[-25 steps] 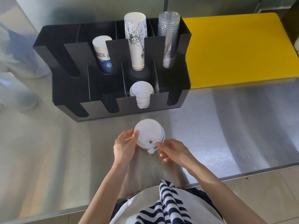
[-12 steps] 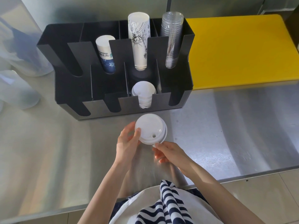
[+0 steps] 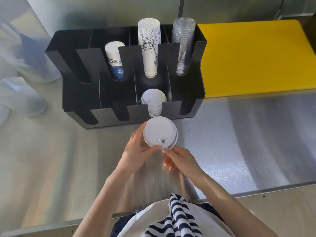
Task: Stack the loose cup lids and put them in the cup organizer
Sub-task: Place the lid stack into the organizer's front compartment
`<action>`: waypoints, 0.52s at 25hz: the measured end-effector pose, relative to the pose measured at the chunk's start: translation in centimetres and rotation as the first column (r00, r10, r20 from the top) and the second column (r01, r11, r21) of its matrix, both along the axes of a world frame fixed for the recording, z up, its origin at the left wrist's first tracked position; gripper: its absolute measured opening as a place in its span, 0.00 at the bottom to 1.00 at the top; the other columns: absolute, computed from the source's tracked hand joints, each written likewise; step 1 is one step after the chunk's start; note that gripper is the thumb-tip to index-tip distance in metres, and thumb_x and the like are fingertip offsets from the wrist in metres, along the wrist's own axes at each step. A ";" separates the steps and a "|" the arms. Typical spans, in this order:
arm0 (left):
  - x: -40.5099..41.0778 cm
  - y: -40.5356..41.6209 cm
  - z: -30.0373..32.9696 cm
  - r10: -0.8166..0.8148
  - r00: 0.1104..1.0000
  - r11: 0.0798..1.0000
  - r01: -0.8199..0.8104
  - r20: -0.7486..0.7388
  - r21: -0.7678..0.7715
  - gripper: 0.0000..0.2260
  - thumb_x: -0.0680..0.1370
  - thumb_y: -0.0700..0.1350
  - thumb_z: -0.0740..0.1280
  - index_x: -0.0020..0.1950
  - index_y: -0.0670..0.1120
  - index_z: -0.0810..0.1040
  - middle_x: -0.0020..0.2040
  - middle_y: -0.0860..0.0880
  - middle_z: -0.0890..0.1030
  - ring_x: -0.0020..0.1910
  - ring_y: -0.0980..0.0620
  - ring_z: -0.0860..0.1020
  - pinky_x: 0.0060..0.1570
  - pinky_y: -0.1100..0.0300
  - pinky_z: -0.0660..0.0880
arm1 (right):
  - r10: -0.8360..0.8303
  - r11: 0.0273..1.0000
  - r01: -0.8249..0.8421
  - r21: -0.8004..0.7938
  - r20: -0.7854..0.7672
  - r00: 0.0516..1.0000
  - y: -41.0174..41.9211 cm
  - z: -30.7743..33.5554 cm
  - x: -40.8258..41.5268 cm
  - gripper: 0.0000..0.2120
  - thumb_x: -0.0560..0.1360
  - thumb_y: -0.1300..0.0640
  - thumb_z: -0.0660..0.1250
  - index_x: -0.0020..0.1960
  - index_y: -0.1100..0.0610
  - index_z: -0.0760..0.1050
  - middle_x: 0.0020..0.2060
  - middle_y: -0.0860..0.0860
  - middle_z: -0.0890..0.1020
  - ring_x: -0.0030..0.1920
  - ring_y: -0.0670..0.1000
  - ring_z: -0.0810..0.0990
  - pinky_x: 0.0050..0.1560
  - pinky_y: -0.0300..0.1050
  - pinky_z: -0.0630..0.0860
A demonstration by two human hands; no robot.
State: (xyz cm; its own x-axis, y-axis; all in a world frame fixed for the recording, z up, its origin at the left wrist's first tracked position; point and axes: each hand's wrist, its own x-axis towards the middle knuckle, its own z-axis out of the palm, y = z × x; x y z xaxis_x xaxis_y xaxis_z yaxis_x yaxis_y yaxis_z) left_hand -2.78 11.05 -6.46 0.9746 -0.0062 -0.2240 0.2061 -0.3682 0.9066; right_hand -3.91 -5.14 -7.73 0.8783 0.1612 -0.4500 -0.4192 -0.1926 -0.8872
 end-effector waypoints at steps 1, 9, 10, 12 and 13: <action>0.2 0.1 0.1 -0.032 0.999 0.999 0.030 0.028 0.044 0.35 0.66 0.50 0.73 0.68 0.60 0.59 0.66 0.53 0.68 0.59 0.55 0.72 0.46 0.72 0.73 | 0.007 1.000 -0.007 0.004 0.013 1.000 0.0 0.1 0.2 0.10 0.73 0.50 0.62 0.39 0.53 0.79 0.25 0.45 0.80 0.30 0.44 0.79 0.31 0.33 0.75; 3.0 1.0 2.7 -0.038 0.972 0.984 -0.004 0.230 0.180 0.35 0.66 0.50 0.73 0.68 0.58 0.60 0.64 0.54 0.66 0.62 0.52 0.69 0.61 0.56 0.72 | 0.041 0.999 -0.043 0.018 0.121 0.992 1.0 2.1 3.6 0.11 0.73 0.49 0.62 0.36 0.51 0.78 0.22 0.42 0.79 0.27 0.40 0.77 0.28 0.29 0.74; 3.5 1.2 3.1 -0.044 0.967 0.983 -0.003 0.250 0.183 0.34 0.66 0.50 0.73 0.68 0.57 0.60 0.63 0.55 0.66 0.62 0.53 0.69 0.58 0.62 0.71 | 0.037 0.999 -0.041 0.027 0.127 0.991 1.2 2.4 4.1 0.11 0.73 0.49 0.62 0.36 0.50 0.78 0.22 0.42 0.79 0.27 0.40 0.77 0.28 0.29 0.74; 4.4 1.5 4.0 -0.054 0.961 0.979 -0.002 0.270 0.202 0.34 0.67 0.50 0.73 0.68 0.56 0.60 0.63 0.55 0.66 0.61 0.54 0.69 0.54 0.72 0.69 | 0.037 0.999 -0.042 0.030 0.136 0.990 1.7 2.9 5.2 0.11 0.73 0.48 0.62 0.35 0.48 0.78 0.22 0.42 0.78 0.26 0.40 0.76 0.28 0.29 0.74; 4.9 1.7 4.3 -0.057 0.960 0.976 -0.003 0.272 0.217 0.34 0.67 0.50 0.73 0.69 0.56 0.59 0.64 0.53 0.66 0.61 0.53 0.69 0.55 0.72 0.69 | 0.040 0.999 -0.044 0.026 0.140 0.989 1.9 3.1 5.7 0.11 0.73 0.48 0.61 0.35 0.48 0.78 0.22 0.42 0.78 0.25 0.40 0.76 0.28 0.28 0.74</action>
